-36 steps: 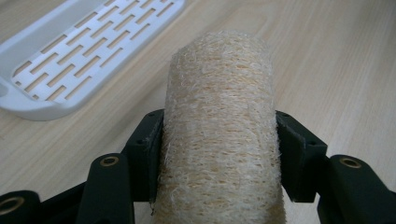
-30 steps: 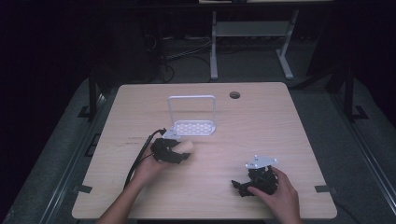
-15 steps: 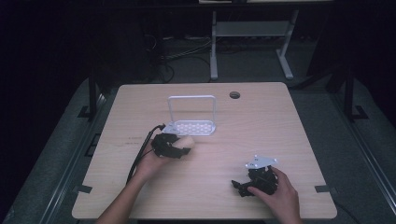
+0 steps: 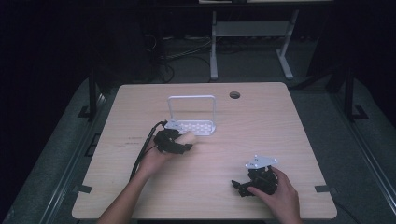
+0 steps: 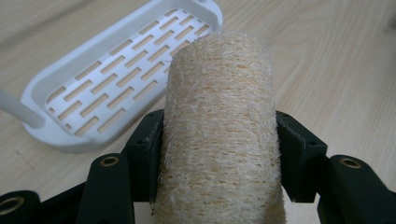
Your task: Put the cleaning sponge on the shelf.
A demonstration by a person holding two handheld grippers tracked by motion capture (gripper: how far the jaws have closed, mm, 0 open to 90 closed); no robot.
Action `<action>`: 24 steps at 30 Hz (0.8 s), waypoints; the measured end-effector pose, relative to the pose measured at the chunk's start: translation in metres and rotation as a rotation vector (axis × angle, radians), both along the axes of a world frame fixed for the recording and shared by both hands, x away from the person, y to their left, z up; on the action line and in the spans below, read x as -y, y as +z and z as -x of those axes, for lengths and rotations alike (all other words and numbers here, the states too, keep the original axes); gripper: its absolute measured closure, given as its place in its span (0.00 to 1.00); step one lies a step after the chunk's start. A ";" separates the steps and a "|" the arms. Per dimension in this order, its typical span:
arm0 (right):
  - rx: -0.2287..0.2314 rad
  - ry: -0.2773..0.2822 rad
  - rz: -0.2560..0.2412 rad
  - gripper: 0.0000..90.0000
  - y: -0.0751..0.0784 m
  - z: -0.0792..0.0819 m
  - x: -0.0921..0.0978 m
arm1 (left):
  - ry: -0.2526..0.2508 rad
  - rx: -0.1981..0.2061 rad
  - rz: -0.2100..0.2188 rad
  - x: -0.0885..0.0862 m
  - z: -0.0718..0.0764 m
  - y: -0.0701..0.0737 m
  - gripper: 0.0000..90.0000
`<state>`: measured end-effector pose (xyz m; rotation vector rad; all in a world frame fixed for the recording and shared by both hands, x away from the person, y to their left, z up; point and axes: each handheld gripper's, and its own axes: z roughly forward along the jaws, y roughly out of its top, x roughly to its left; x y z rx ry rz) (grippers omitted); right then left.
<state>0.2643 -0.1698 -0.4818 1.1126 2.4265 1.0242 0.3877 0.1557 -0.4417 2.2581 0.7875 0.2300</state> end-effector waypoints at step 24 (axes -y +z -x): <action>0.000 0.000 0.000 0.04 0.000 0.000 0.000 | 0.019 0.038 -0.011 0.026 -0.028 0.019 0.46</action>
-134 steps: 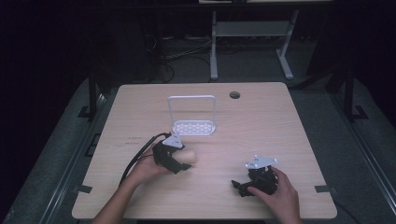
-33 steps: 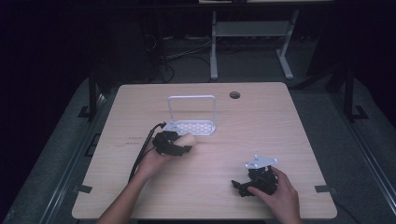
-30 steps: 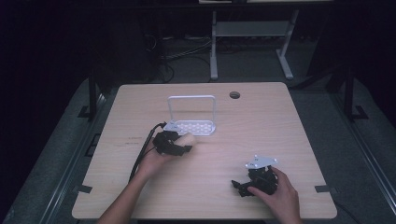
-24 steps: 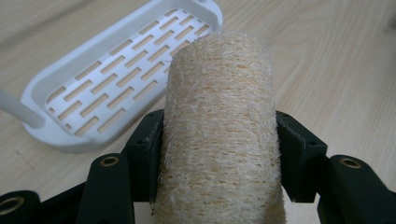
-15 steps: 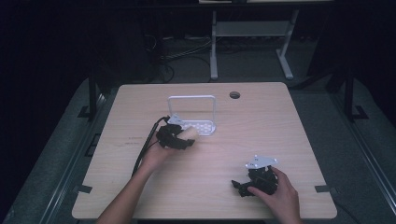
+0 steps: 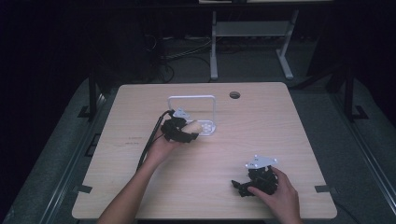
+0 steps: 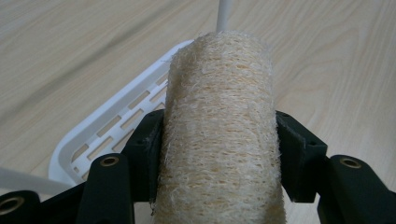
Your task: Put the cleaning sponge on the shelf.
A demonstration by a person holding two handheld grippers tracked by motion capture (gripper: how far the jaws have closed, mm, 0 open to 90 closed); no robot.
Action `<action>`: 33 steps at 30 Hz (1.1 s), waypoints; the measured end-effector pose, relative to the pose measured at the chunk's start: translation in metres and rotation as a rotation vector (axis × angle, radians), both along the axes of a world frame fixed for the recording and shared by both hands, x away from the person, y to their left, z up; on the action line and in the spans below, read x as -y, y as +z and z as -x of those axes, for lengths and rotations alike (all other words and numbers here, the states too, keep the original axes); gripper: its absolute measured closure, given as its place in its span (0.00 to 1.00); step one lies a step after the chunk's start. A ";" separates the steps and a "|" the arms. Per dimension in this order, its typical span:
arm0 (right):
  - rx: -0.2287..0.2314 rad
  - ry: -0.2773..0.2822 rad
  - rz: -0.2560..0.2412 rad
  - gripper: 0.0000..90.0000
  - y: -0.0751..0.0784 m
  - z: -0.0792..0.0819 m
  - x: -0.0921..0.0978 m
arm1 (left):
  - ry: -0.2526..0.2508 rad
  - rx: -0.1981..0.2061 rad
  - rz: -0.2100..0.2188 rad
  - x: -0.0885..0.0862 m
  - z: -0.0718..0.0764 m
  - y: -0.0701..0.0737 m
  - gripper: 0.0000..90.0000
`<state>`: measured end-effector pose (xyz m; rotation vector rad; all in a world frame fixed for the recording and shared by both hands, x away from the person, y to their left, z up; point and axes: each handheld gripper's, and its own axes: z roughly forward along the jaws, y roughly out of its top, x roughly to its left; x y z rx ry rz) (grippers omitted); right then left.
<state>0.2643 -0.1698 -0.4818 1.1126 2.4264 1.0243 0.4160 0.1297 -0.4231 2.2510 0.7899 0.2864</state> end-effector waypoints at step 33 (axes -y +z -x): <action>-0.002 -0.001 -0.005 0.04 0.000 0.000 0.000 | 0.085 -0.015 -0.062 0.030 -0.030 -0.027 0.46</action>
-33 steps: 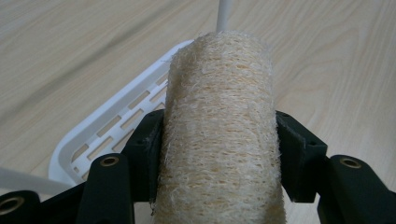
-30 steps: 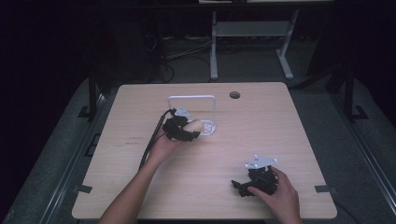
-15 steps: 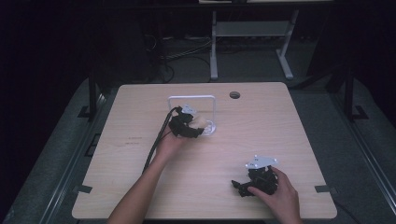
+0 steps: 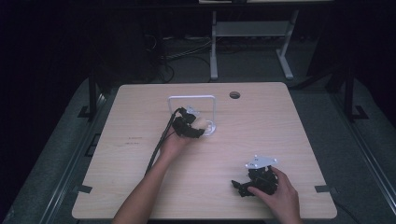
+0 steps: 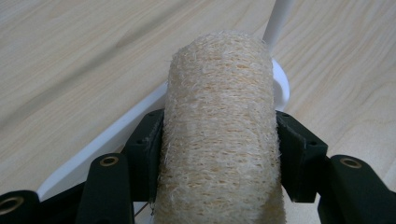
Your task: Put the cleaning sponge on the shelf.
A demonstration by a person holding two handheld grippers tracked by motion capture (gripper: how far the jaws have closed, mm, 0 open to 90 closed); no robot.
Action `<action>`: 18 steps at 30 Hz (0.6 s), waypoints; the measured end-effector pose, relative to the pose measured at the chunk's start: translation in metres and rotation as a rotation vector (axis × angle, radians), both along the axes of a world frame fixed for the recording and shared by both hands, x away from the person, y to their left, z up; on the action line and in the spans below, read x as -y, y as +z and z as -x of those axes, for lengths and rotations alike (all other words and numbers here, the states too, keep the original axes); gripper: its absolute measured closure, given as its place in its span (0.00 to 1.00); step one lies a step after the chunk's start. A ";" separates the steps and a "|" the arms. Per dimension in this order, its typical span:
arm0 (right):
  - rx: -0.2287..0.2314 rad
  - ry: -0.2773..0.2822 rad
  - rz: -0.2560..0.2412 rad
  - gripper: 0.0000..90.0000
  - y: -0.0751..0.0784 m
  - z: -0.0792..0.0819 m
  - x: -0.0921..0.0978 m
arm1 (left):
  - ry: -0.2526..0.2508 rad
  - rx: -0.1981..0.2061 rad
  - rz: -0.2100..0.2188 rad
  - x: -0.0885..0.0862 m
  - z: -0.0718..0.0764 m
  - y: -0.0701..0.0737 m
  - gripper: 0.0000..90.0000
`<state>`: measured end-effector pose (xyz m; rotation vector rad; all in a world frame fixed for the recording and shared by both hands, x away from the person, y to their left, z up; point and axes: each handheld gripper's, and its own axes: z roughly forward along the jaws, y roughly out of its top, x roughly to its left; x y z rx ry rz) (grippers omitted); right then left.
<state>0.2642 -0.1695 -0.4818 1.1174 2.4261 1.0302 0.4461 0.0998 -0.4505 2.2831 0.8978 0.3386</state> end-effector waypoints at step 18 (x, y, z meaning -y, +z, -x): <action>0.000 0.000 0.000 0.04 0.000 0.000 0.000 | -0.002 -0.024 -0.027 0.002 -0.005 -0.007 0.44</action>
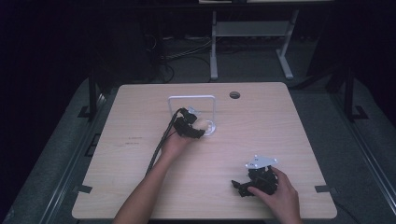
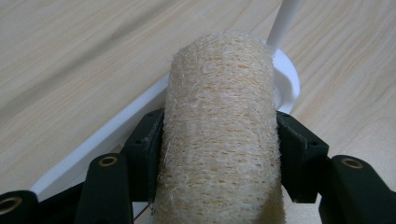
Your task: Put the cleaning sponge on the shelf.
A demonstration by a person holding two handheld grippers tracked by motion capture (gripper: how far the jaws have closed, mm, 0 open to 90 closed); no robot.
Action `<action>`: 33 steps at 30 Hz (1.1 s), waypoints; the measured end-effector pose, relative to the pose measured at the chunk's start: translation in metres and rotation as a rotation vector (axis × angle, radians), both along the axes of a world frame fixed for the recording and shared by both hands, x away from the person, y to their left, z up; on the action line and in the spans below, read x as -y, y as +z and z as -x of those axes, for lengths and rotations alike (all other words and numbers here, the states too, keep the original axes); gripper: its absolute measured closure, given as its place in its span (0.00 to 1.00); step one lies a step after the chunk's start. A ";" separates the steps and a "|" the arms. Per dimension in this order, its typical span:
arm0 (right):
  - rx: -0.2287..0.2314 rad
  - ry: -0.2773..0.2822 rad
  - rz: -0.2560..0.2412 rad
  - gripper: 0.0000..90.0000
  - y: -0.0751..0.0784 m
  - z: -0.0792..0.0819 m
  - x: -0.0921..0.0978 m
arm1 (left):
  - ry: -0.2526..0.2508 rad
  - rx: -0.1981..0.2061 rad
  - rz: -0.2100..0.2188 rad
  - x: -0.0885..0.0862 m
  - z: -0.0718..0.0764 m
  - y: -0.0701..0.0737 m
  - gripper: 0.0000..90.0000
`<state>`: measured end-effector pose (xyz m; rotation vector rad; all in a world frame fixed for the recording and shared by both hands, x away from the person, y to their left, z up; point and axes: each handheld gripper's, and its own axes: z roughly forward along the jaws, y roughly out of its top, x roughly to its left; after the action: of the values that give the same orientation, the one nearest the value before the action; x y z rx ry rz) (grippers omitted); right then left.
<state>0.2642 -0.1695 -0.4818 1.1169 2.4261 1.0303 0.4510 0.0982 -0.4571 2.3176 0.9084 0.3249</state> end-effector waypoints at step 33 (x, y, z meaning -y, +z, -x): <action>0.000 0.000 -0.002 0.04 0.000 0.000 0.000 | -0.007 0.092 0.092 -0.021 0.023 0.036 0.55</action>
<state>0.2642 -0.1695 -0.4819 1.1169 2.4258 1.0332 0.4281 0.1194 -0.4211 2.2027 0.8524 0.3754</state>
